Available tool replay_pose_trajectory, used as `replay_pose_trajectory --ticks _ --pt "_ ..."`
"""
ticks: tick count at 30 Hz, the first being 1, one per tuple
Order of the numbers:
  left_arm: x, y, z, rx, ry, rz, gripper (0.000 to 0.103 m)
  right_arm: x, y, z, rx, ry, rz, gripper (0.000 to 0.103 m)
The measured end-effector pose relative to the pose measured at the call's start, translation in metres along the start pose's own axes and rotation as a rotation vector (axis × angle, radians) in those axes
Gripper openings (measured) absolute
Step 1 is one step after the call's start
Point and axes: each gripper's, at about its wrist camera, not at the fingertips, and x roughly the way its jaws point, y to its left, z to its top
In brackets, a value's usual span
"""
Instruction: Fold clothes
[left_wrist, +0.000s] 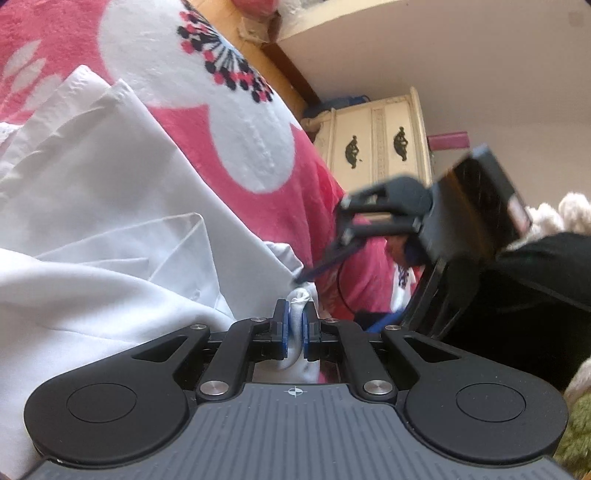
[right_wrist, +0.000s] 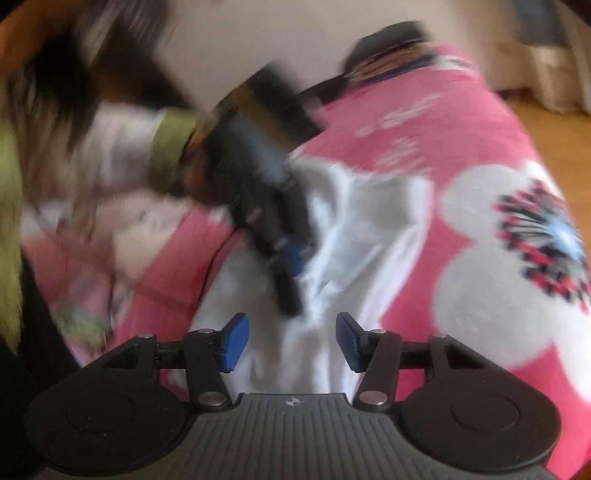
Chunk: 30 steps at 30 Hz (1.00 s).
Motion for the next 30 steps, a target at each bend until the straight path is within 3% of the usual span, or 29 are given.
replay_pose_trajectory --ticks 4,6,8,11,15,19,25,30 --pt "0.0 0.004 0.001 -0.042 -0.002 0.002 0.007 0.017 0.009 -0.001 -0.039 0.021 -0.003 0.057" --pt "-0.001 0.003 0.001 -0.052 -0.011 0.03 0.016 0.022 0.008 -0.001 -0.022 0.017 -0.003 0.057" --pt "-0.006 0.001 0.002 -0.054 -0.037 0.062 0.034 0.03 0.005 -0.003 -0.01 0.028 -0.011 0.057" --pt "-0.017 -0.003 0.003 -0.046 -0.084 0.085 0.043 0.038 -0.001 -0.006 0.047 0.025 -0.002 0.055" --pt "-0.034 -0.007 0.004 -0.049 -0.166 0.075 0.05 0.041 -0.015 -0.011 0.171 -0.004 0.034 0.038" --pt "-0.047 -0.01 0.0 -0.051 -0.242 0.073 0.05 0.037 -0.032 -0.017 0.353 -0.054 0.099 0.014" --pt "-0.07 -0.025 -0.022 -0.005 -0.376 0.082 0.05 0.035 -0.069 -0.047 0.714 -0.131 0.199 0.005" --pt "-0.06 -0.046 -0.048 0.114 -0.367 0.116 0.05 0.042 -0.09 -0.073 0.95 -0.174 0.272 0.004"
